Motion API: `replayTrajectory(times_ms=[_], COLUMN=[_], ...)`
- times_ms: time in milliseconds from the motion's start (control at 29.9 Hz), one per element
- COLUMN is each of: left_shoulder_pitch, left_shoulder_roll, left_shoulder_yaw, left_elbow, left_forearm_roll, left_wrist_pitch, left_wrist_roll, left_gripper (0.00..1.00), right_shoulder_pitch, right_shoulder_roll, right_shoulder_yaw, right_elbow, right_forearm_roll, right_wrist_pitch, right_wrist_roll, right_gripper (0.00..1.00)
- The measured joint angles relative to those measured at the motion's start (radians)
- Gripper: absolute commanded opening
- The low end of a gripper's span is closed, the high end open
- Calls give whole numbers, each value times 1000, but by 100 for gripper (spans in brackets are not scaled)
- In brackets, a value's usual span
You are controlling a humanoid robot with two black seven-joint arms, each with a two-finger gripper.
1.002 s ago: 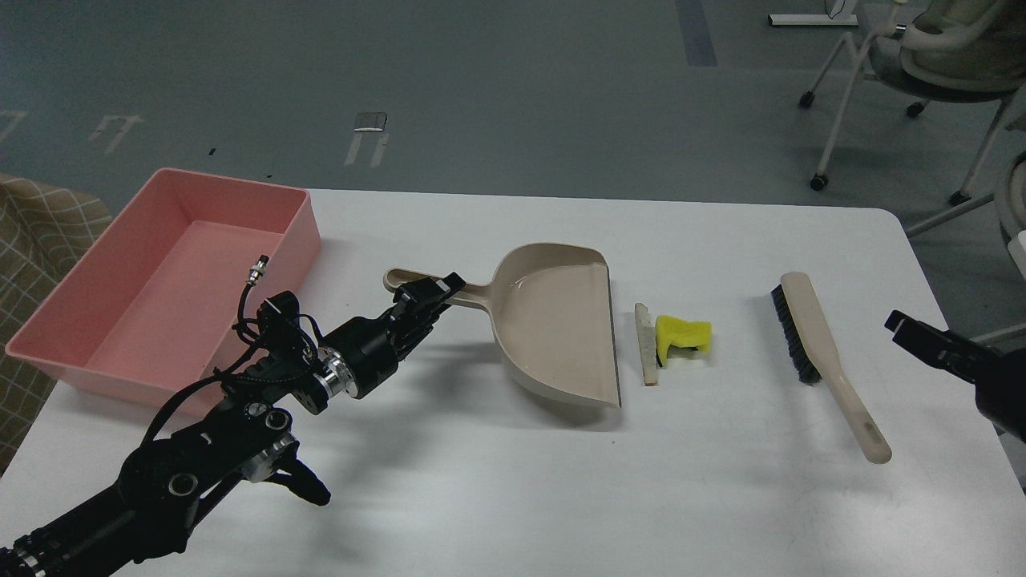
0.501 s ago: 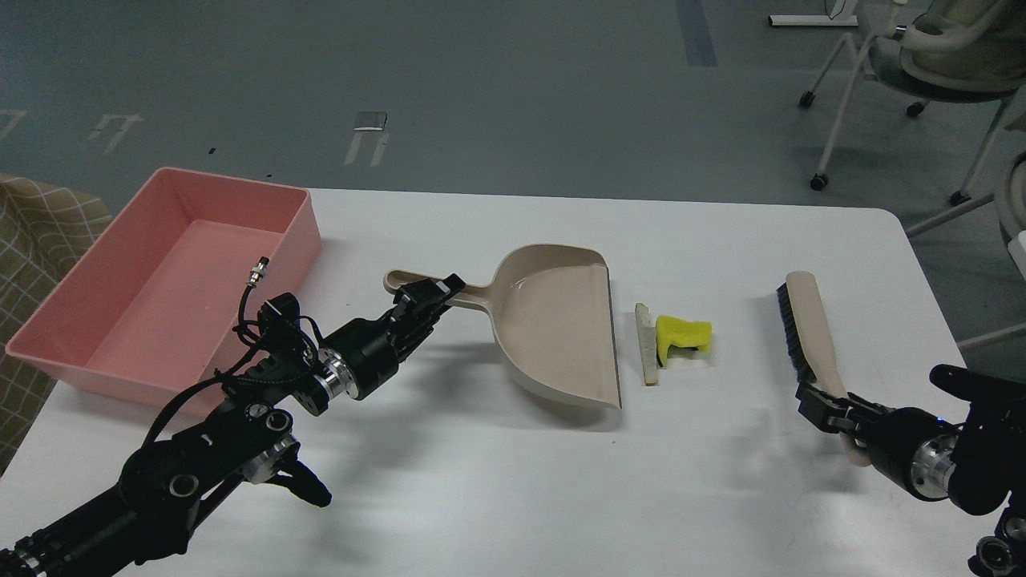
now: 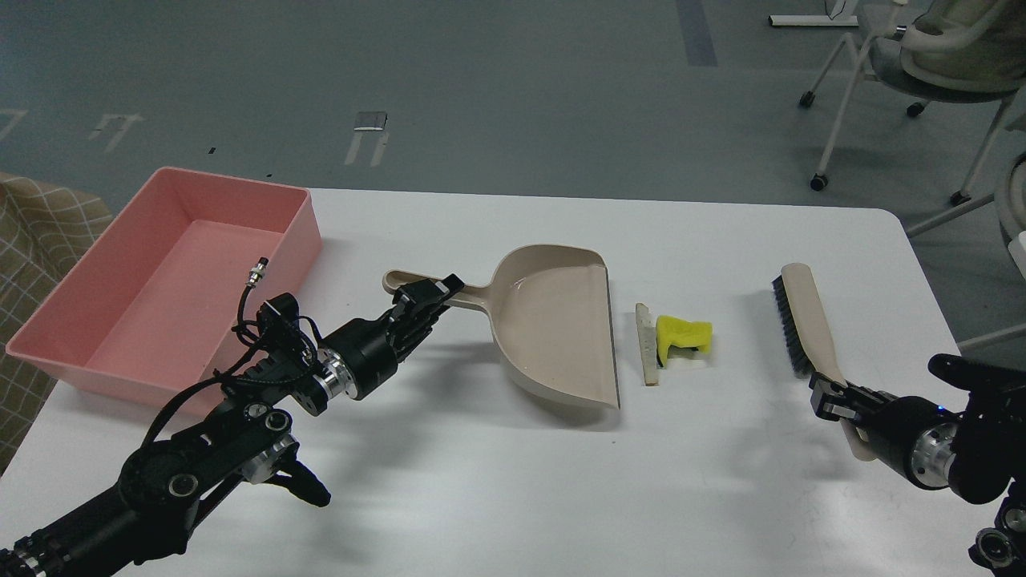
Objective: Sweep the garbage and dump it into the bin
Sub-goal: 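Grasp the black-bristled brush handle with the right gripper, then sweep the yellow garbage and stick into the dustpan with the brush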
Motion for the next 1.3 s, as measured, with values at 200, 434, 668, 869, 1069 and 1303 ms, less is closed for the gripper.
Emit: replayTrajectory(times_ms=[200, 434, 668, 869, 1069, 1303], left_shoulder_pitch=[0, 28, 31, 24, 23, 23], left_shoulder_roll=[3, 7, 10, 13, 18, 17], left_shoulder_yaw=[0, 18, 36, 33, 30, 18], left_elbow=[0, 0, 6, 6, 6, 3], left_forearm_roll=[-1, 3, 1, 0, -4, -11], left_wrist_pitch=[0, 0, 1, 10, 12, 13], left_wrist_roll=[0, 10, 9, 6, 1, 0], left_gripper=[0, 0, 0, 0, 0, 0], right_shoulder_pitch=[-1, -6, 9, 99, 236, 294], right_shoulder_roll=[0, 9, 12, 32, 111, 238], right_shoulder_yaw=[0, -27, -130, -285, -441, -472], right_elbow=[1, 36, 52, 69, 70, 64], right_forearm_roll=[4, 12, 14, 53, 88, 88], right_wrist_pitch=[0, 0, 0, 0, 0, 0], right_wrist_roll=[0, 8, 11, 13, 0, -41], right_gripper=[0, 0, 0, 0, 0, 0])
